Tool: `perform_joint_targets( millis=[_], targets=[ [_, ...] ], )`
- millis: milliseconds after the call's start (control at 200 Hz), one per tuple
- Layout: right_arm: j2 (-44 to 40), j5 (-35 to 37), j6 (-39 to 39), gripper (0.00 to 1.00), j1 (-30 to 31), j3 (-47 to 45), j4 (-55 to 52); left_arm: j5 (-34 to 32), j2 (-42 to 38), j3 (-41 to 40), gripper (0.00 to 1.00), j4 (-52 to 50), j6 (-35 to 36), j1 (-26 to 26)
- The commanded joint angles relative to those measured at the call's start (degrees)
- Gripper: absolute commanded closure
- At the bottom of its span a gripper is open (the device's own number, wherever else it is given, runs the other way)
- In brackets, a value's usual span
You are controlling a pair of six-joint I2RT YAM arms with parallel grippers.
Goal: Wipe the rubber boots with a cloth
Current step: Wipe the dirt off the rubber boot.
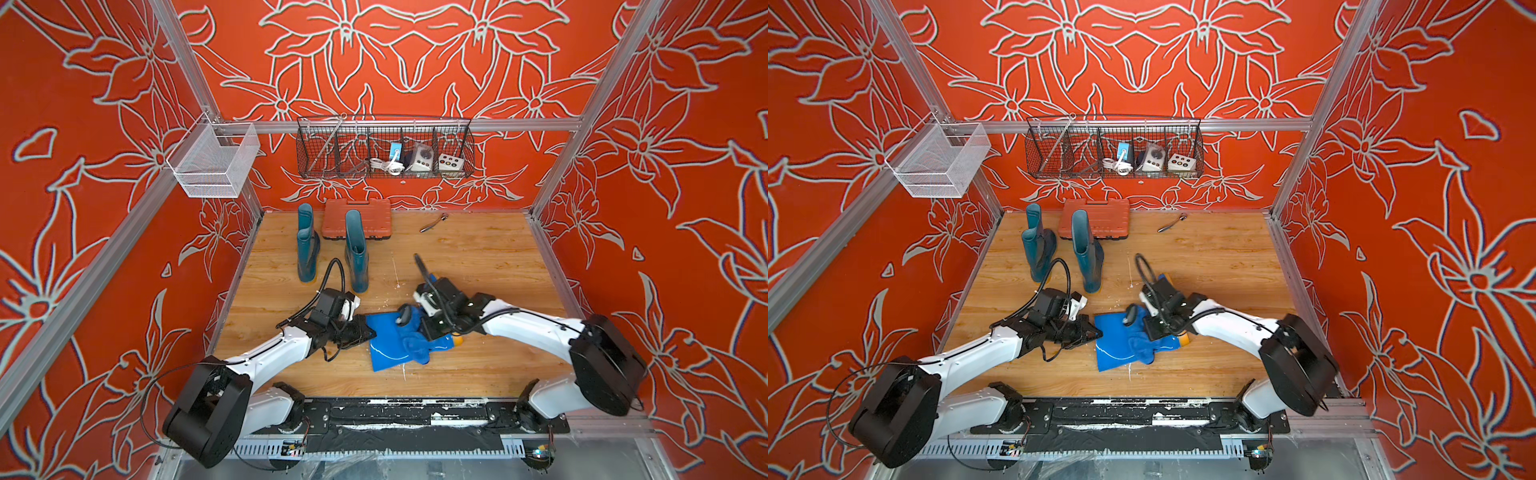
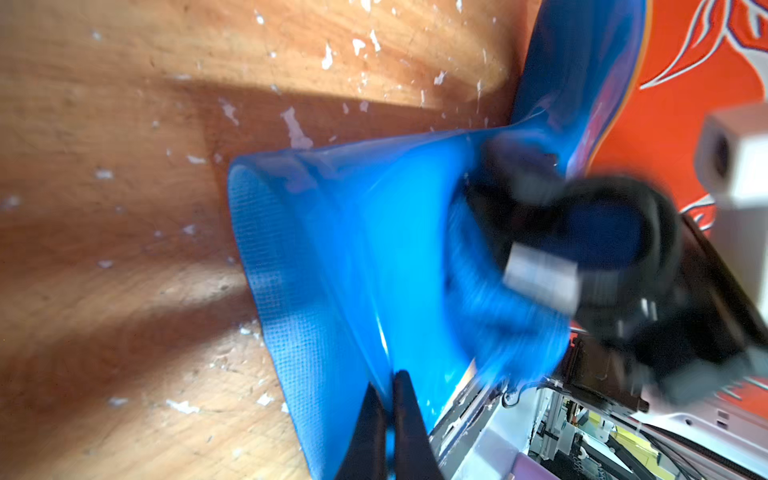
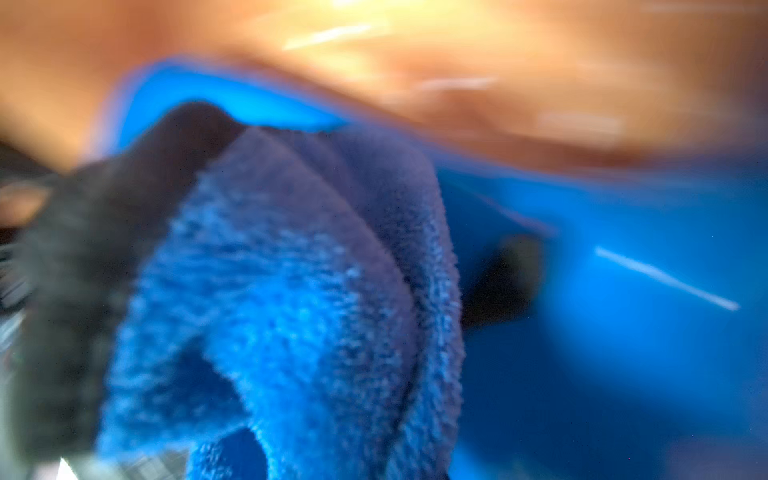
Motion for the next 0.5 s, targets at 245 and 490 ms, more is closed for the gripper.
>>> perform_joint_targets(
  millis=[245,490],
  targets=[
    [9.35,1.19,0.19,1.00,20.31,9.94,3.76,4.43,5.41,4.35,1.00,1.79,1.09,1.73],
    [-3.16,1.91,-4.23,1.00,1.42,-4.33,-1.85,6.45,6.03,4.50,1.00,0.24,2.74,3.94]
  ],
)
